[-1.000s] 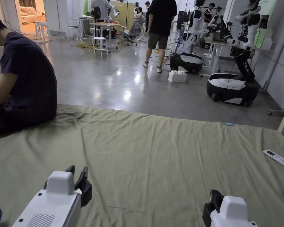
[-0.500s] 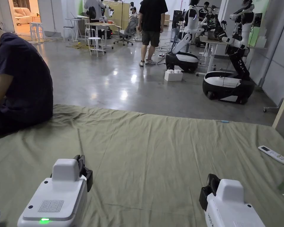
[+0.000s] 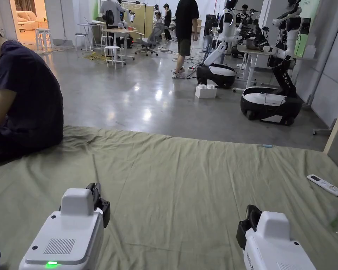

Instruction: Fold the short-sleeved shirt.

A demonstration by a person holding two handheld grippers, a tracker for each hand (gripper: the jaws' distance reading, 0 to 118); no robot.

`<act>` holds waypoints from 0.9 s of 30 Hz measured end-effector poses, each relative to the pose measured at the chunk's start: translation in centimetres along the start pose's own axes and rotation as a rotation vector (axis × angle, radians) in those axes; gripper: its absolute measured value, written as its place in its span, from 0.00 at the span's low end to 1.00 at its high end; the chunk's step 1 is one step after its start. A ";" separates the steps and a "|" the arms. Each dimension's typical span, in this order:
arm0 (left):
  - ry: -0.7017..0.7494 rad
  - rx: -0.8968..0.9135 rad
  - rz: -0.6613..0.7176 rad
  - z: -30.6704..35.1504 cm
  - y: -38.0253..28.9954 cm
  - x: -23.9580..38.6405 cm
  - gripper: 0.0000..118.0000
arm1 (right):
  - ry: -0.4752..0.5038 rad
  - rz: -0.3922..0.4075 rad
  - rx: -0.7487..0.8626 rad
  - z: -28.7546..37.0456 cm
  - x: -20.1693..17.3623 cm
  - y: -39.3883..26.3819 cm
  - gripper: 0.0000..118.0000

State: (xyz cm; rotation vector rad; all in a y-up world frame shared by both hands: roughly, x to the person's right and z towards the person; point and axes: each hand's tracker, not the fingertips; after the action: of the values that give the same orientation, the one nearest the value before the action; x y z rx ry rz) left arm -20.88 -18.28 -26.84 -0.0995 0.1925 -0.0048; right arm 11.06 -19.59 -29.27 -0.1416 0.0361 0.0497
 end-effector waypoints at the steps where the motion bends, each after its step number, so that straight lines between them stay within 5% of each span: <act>1: -0.005 -0.002 0.003 0.0 0.0 0.0 0.05 | 0.001 0.000 0.001 0.0 0.0 0.0 0.02; 12: 0.008 0.007 -0.040 -0.2 -0.3 0.7 0.05 | 0.000 -0.002 0.004 -0.2 0.2 0.1 0.05; 14: 0.006 0.007 -0.040 -0.3 -0.3 0.6 0.12 | -0.009 0.006 0.000 -0.2 0.2 0.0 0.23; 16: 0.007 0.001 -0.041 -0.4 -0.3 0.6 0.33 | -0.015 0.004 -0.002 -0.3 0.3 -0.2 0.49; 19: 0.018 -0.002 -0.038 -0.5 -0.4 0.5 0.57 | -0.029 -0.002 -0.003 -0.4 0.3 -0.4 0.54; 27: 0.034 -0.042 -0.010 -0.6 -0.6 -0.8 0.73 | -0.038 -0.006 -0.016 -0.3 0.4 -0.5 0.85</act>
State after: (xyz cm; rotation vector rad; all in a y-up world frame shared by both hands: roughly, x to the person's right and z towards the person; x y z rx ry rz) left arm -21.82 -18.91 -27.22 -0.1422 0.2260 -0.0120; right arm 11.46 -20.12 -29.50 -0.1571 -0.0022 0.0463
